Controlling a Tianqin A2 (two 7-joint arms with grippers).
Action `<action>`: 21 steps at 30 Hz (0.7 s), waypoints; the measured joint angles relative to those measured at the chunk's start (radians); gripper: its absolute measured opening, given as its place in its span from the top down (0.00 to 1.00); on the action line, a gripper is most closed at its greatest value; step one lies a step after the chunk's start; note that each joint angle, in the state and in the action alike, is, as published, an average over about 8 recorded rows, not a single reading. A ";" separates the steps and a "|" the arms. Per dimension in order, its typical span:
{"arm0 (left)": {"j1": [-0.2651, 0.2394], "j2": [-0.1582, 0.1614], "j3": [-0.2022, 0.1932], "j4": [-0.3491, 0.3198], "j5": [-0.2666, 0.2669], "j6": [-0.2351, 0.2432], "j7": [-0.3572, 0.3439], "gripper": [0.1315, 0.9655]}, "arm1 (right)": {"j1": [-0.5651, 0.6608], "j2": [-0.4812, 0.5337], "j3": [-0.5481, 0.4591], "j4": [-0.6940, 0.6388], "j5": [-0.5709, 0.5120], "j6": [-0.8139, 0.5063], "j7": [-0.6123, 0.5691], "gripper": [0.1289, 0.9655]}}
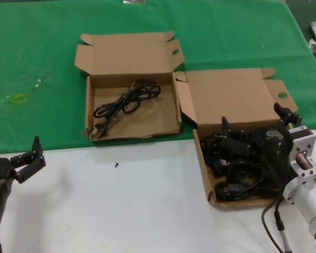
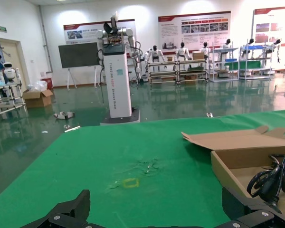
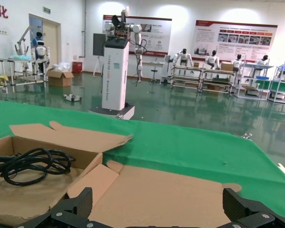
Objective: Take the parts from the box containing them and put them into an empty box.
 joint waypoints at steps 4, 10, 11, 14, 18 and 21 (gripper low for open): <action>0.000 0.000 0.000 0.000 0.000 0.000 0.000 0.00 | 0.000 0.000 0.000 0.000 0.000 0.000 0.000 0.00; 0.000 0.000 0.000 0.000 0.000 0.000 0.000 0.00 | 0.000 0.000 0.000 0.000 0.000 0.000 0.000 0.00; 0.000 0.000 0.000 0.000 0.000 0.000 0.000 0.00 | 0.000 0.000 0.000 0.000 0.000 0.000 0.000 0.00; 0.000 0.000 0.000 0.000 0.000 0.000 0.000 0.00 | 0.000 0.000 0.000 0.000 0.000 0.000 0.000 0.00; 0.000 0.000 0.000 0.000 0.000 0.000 0.000 0.00 | 0.000 0.000 0.000 0.000 0.000 0.000 0.000 0.00; 0.000 0.000 0.000 0.000 0.000 0.000 0.000 0.00 | 0.000 0.000 0.000 0.000 0.000 0.000 0.000 0.00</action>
